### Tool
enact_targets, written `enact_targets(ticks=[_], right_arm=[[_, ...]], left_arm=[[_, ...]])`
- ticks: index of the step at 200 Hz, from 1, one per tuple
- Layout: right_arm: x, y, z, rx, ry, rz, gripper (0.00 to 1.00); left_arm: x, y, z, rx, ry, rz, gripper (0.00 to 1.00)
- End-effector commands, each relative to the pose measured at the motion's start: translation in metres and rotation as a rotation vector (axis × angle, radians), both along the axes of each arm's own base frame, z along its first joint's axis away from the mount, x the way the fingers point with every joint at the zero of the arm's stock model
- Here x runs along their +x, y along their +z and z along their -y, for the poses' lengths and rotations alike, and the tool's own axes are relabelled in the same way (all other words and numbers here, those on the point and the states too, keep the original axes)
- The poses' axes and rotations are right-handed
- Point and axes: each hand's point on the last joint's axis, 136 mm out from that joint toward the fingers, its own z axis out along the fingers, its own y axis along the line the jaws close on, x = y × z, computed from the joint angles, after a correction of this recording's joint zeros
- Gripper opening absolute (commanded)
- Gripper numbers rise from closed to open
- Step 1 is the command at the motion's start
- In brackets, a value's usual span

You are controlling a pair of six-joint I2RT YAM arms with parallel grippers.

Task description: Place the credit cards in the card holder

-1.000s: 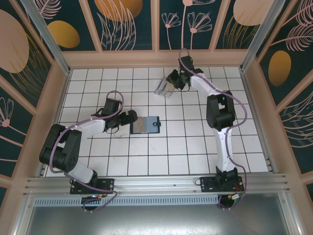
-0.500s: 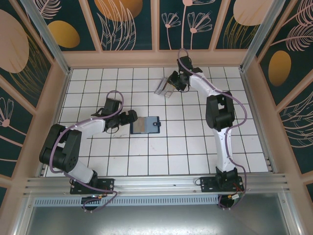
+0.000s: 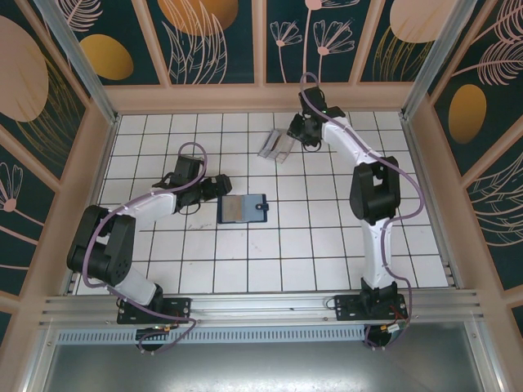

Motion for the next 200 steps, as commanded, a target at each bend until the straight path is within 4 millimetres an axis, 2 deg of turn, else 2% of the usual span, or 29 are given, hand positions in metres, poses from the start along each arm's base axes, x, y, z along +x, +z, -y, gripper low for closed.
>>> enact_targets(ticks=[1,22,73,99,163,185,200], right_arm=[[-0.008,-0.023,0.003,-0.027,0.022,-0.060,0.32],[-0.008,-0.039,0.001,-0.022,0.034,-0.087,0.33],[-0.009,-0.059,-0.002,-0.015,0.056,-0.125,0.32],[-0.012,-0.067,0.000,-0.014,0.068,-0.147,0.23],[-0.023,-0.056,0.026,-0.134,0.131,-0.132,0.06],[-0.035,-0.058,0.037,-0.174,0.181,-0.155,0.03],[-0.046,-0.060,0.051,-0.229,0.193,-0.176,0.03]], left_arm=[[0.002,0.001,0.000,0.008,-0.005,-0.009,0.98],[0.002,0.001,-0.002,0.014,0.001,-0.010,0.99],[0.002,0.000,-0.002,0.021,0.003,-0.017,0.98],[0.003,0.001,-0.001,0.016,0.001,-0.017,0.98],[0.006,0.006,0.000,0.019,-0.004,-0.014,0.98],[0.006,0.007,0.002,0.013,-0.010,-0.014,0.99],[0.006,0.007,0.002,0.010,-0.009,-0.013,0.98]])
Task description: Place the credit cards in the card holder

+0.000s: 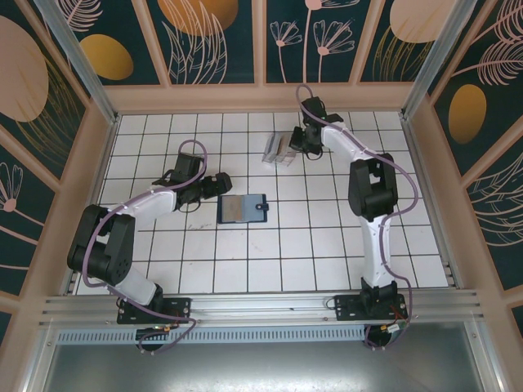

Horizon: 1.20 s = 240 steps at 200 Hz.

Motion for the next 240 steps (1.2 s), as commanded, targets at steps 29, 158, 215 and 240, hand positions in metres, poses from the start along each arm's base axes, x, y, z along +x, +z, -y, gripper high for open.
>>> enact_targets(ticks=[29,158,215,240], right_arm=[[-0.055,-0.014,0.075,-0.221,0.015,-0.122,0.11],[-0.070,0.032,0.062,-0.090,0.197,0.009,0.42],[-0.059,-0.001,0.068,-0.146,0.169,-0.083,0.43],[-0.057,-0.004,0.060,-0.117,0.186,-0.094,0.43]], left_arm=[[0.001,-0.002,0.004,-0.008,-0.016,-0.018,0.99],[-0.007,-0.003,0.015,-0.117,-0.019,-0.014,0.99],[-0.006,-0.001,0.015,-0.124,-0.014,-0.011,0.99],[-0.007,0.000,0.014,-0.120,-0.009,-0.008,0.98]])
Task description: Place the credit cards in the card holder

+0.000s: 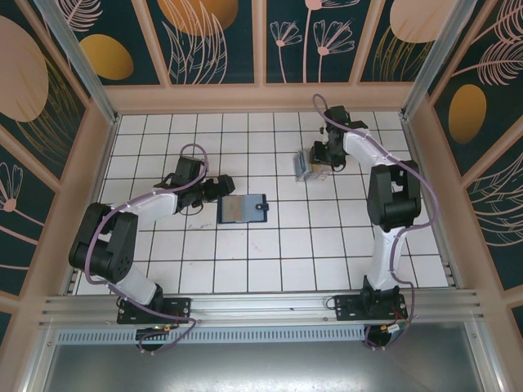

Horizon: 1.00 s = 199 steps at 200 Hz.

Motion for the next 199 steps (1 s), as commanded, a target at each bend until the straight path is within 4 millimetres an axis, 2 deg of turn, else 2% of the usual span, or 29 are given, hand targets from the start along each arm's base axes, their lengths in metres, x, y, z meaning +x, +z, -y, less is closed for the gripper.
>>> enact_targets(ticks=[1,34,62,82,134,199], right_arm=[[-0.001,0.001,-0.007,0.016,0.022,-0.024,0.43],[0.004,-0.003,-0.010,0.025,0.029,-0.035,0.43],[0.005,-0.005,-0.025,0.104,0.067,-0.055,0.42],[0.005,0.004,-0.033,0.145,0.091,-0.043,0.41],[0.004,0.026,-0.033,0.149,0.113,0.002,0.38],[0.006,0.036,-0.037,0.178,0.118,0.010,0.33]], left_arm=[[0.001,0.009,0.001,-0.023,0.005,0.026,0.99],[0.002,0.008,0.002,-0.027,0.002,0.020,0.98],[0.003,0.008,0.003,-0.028,0.001,0.020,0.98],[0.003,0.011,0.002,-0.024,0.005,0.028,0.99],[0.000,0.009,0.001,-0.024,0.007,0.025,0.98],[0.000,0.010,0.001,-0.026,0.002,0.026,0.98]])
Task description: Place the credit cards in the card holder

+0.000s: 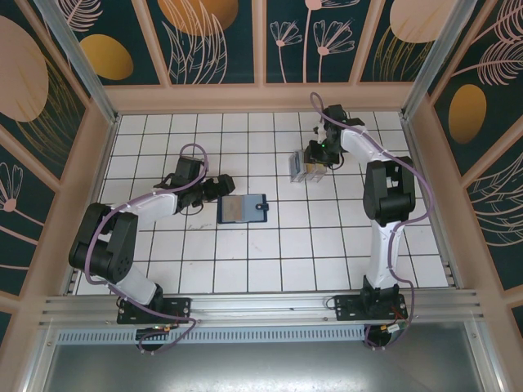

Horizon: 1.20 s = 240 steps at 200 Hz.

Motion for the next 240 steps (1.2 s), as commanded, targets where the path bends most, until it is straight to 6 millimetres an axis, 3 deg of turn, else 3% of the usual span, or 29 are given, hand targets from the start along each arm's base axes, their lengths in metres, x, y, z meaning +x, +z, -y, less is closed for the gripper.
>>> enact_targets(ticks=[1,77,142,240], right_arm=[[0.004,0.038,-0.010,0.048,0.036,0.066,0.33],[0.003,0.045,-0.012,0.065,0.044,0.069,0.30],[0.003,0.048,-0.008,0.067,0.039,0.074,0.18],[0.001,0.050,-0.014,0.099,0.047,0.068,0.12]], left_arm=[[-0.001,0.009,0.001,-0.021,0.000,0.017,0.98],[0.000,0.007,0.003,-0.028,-0.006,0.015,0.99],[-0.001,0.005,0.003,-0.028,-0.002,0.007,0.99],[-0.003,0.005,0.003,-0.039,0.000,0.006,0.99]])
